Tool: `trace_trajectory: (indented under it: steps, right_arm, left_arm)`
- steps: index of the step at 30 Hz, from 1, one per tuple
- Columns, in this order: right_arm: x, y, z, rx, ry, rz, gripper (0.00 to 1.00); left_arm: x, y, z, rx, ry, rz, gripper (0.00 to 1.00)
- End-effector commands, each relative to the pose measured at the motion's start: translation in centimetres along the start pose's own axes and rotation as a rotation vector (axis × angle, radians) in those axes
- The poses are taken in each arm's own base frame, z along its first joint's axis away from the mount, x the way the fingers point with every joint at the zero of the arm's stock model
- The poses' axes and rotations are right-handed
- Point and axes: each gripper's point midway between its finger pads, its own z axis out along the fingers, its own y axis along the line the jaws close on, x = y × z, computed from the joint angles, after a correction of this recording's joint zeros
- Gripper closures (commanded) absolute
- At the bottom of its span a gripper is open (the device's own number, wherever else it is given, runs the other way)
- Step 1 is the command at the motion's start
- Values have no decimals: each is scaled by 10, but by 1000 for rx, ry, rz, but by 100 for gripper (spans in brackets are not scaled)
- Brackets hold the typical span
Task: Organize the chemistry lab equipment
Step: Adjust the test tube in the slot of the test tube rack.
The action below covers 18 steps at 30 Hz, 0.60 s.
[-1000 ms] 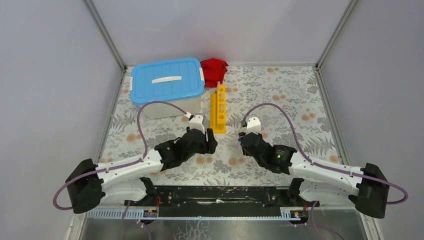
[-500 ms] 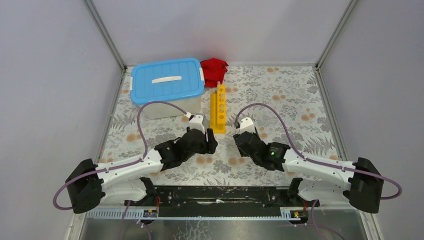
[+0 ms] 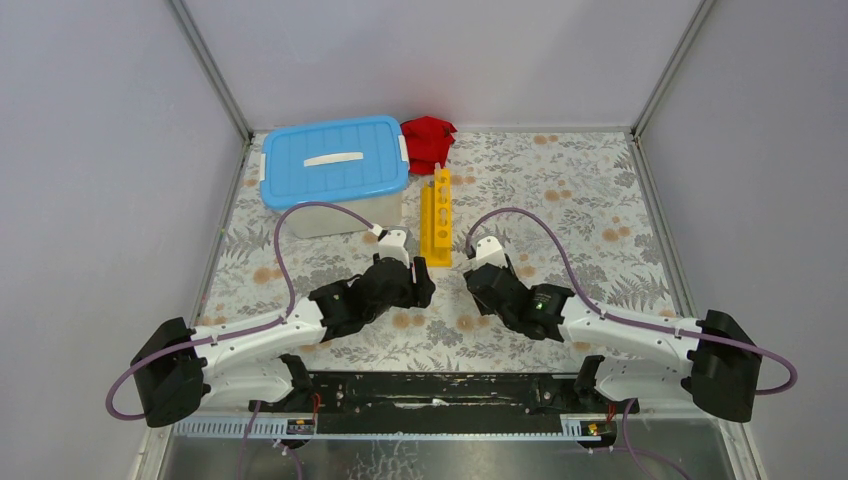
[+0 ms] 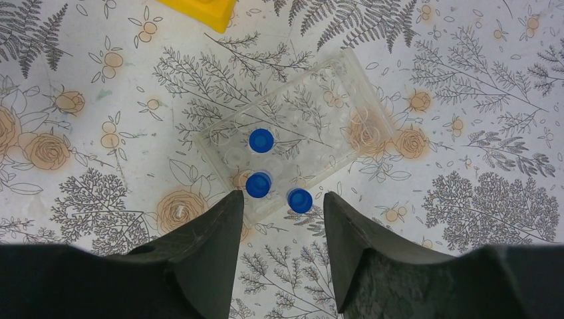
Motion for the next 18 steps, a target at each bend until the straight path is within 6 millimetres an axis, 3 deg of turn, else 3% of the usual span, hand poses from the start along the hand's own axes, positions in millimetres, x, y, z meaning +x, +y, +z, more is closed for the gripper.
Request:
trace_trajectory:
  steps: [1,18]
  right_arm:
    - [-20,7,-3,-24,-45,9,45]
    - [-18,1,10,5,-29,15,45]
  left_arm:
    - [-12,-6,0,24,-47,-28,32]
    - [-11,-3,4,22,-41,-27,32]
